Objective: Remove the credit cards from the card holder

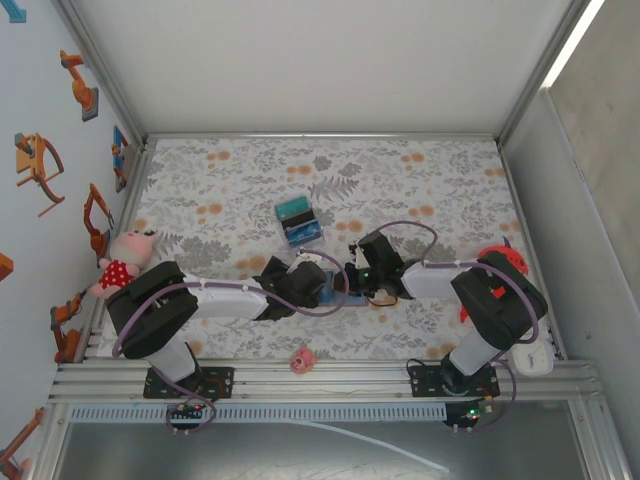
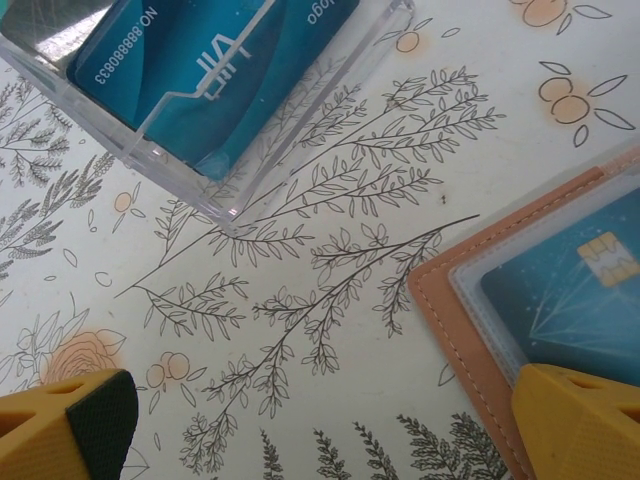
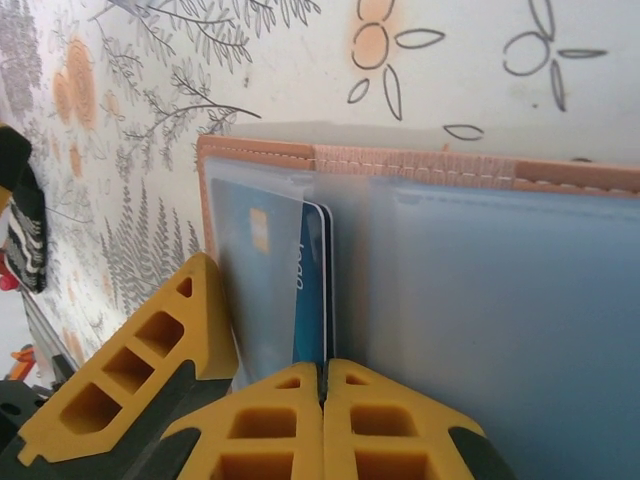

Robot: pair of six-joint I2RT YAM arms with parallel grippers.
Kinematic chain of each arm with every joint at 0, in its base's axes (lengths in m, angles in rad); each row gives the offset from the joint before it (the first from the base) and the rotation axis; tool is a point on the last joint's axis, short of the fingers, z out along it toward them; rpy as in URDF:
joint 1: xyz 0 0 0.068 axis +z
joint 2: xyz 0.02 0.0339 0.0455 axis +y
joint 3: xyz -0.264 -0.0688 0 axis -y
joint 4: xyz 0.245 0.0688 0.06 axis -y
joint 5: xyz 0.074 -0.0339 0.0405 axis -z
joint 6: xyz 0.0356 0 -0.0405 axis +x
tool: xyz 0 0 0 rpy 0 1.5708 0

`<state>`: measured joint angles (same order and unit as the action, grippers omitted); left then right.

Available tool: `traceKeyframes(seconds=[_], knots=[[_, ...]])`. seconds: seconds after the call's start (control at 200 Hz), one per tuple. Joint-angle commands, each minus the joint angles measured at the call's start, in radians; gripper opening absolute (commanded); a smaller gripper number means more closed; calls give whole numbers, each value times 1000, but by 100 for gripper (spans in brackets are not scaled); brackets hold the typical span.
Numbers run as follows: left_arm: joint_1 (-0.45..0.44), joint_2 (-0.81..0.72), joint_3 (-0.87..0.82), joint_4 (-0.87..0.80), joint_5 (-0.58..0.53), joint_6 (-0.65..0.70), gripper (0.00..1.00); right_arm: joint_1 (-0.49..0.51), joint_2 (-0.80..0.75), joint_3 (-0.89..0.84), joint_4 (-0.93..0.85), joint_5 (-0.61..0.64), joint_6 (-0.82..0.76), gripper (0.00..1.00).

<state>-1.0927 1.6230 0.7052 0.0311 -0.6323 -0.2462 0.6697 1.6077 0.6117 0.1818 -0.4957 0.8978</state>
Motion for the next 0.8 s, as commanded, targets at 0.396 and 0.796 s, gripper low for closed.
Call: traceKeyframes(seconds=[0.396,0.796], knots=[[-8,15,22,-63,22,8,97,-14,-61,67,-230,102,-97,0],[-8,-38,35,-64,21,23,97,-27,-105,95,-341,142,-140,0]])
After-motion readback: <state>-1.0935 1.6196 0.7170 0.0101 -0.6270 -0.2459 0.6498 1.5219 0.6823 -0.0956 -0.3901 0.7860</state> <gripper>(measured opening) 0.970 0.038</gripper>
